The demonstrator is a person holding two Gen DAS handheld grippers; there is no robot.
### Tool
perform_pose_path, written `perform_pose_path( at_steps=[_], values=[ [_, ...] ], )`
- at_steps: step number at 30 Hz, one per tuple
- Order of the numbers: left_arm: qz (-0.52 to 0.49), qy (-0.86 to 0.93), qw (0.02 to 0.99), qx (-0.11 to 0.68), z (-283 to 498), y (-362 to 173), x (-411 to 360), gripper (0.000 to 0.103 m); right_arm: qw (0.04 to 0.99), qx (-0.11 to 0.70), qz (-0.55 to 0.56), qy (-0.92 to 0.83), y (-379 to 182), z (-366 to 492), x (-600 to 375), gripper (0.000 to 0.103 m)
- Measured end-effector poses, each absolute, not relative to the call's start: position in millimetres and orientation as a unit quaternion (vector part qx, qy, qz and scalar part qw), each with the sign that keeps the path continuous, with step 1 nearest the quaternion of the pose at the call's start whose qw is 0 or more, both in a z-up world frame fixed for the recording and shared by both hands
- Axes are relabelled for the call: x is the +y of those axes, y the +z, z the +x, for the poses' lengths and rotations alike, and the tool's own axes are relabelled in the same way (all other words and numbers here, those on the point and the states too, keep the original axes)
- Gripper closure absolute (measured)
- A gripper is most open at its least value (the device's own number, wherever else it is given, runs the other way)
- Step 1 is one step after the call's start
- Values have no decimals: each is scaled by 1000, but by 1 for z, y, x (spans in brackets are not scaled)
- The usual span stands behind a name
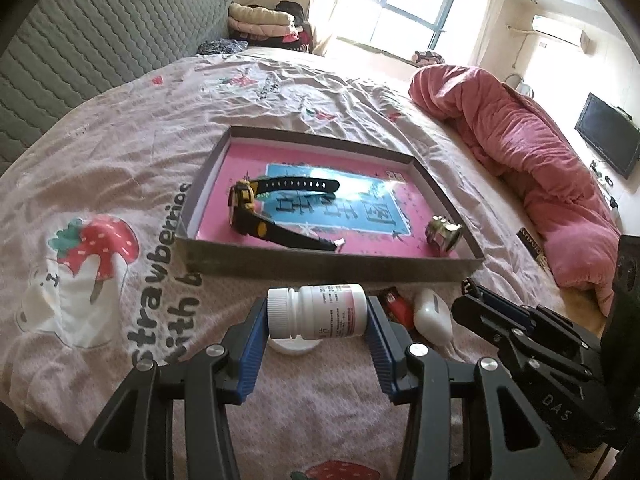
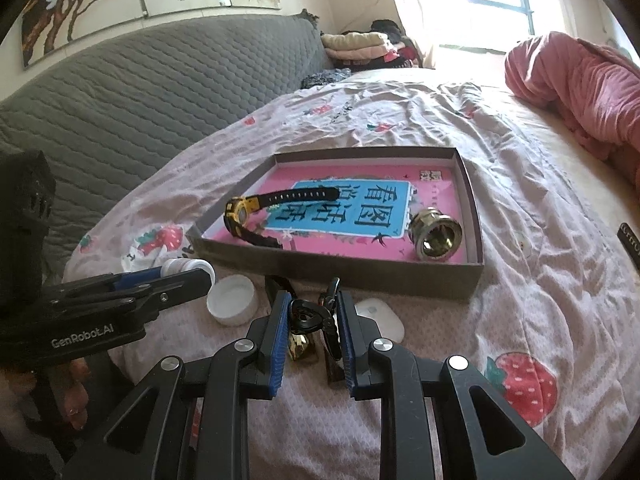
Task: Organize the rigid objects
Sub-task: 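Lift the pill bottle and hair clip and carry both over the grey box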
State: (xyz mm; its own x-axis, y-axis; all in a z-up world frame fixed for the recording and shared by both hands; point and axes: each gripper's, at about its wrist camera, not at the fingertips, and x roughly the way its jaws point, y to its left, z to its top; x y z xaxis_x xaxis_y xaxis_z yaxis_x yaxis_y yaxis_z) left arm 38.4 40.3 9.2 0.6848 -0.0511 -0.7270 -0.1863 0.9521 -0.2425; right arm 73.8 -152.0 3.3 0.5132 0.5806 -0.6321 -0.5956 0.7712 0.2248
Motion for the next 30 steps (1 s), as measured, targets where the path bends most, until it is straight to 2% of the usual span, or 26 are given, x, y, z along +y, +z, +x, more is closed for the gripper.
perform_pose_path(
  at_steps=[13, 30],
  values=[
    [-145, 65, 918, 363, 52, 14, 69, 56, 876, 346, 18, 334, 11, 92, -158, 80],
    [-137, 77, 919, 362, 85, -1, 90, 56, 877, 335, 8, 346, 9, 115, -145, 80]
  ],
)
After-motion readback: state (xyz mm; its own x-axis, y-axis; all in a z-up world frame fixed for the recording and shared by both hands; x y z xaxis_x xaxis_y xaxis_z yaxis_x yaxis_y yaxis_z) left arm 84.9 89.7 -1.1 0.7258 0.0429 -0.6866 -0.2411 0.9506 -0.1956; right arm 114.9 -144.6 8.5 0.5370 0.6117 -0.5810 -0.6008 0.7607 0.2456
